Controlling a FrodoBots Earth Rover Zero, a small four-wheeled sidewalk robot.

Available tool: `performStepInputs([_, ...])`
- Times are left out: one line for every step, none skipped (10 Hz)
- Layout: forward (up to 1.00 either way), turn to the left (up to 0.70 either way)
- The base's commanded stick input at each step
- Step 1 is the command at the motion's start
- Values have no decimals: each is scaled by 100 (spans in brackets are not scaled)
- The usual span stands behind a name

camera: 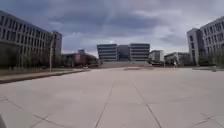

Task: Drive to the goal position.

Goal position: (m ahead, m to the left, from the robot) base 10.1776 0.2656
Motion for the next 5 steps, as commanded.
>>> performStepInputs([70, 0])
performStepInputs([70, -2])
performStepInputs([70, -2])
performStepInputs([70, 0])
performStepInputs([70, -8])
